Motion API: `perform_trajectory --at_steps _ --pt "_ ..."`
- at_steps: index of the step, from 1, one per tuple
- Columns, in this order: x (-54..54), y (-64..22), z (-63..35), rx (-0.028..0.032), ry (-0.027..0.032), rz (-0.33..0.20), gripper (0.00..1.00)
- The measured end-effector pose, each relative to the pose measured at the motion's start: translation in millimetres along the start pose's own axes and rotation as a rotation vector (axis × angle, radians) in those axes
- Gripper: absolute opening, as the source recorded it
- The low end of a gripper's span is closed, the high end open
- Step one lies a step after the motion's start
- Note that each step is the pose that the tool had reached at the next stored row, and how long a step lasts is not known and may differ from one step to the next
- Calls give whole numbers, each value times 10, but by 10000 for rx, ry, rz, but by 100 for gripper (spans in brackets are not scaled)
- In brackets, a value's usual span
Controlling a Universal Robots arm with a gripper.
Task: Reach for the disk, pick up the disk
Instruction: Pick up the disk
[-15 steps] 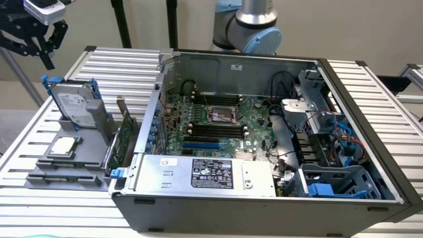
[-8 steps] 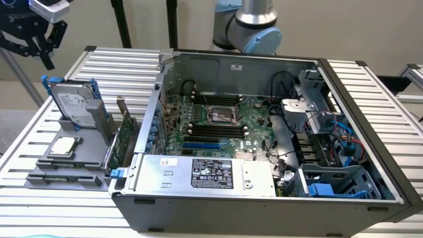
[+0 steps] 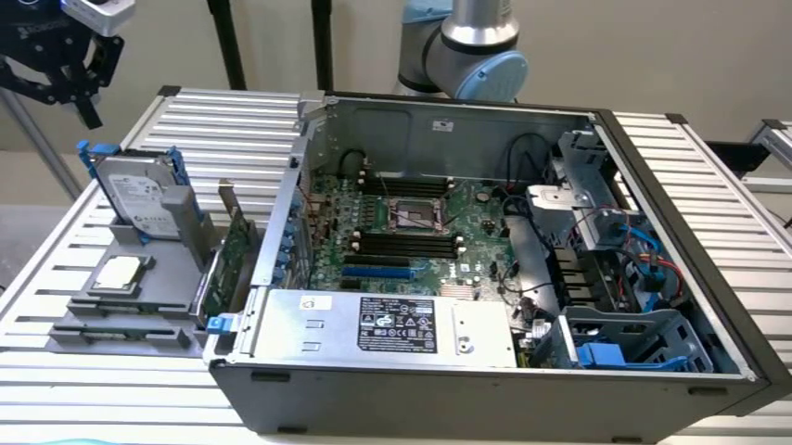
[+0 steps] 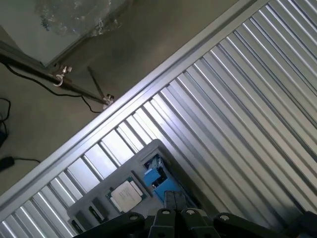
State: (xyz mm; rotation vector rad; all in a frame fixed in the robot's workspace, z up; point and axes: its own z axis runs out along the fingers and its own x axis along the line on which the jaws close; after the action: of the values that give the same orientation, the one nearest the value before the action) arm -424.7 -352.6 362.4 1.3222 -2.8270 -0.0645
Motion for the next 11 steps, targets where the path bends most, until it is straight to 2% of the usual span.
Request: perform_trajectory --at_steps 2,5,11 --pt "-1 1 -2 -3 4 -272 11" --pt "-2 2 2 -44 -19 -772 11" --pt "-3 2 10 -47 31 -1850 11"
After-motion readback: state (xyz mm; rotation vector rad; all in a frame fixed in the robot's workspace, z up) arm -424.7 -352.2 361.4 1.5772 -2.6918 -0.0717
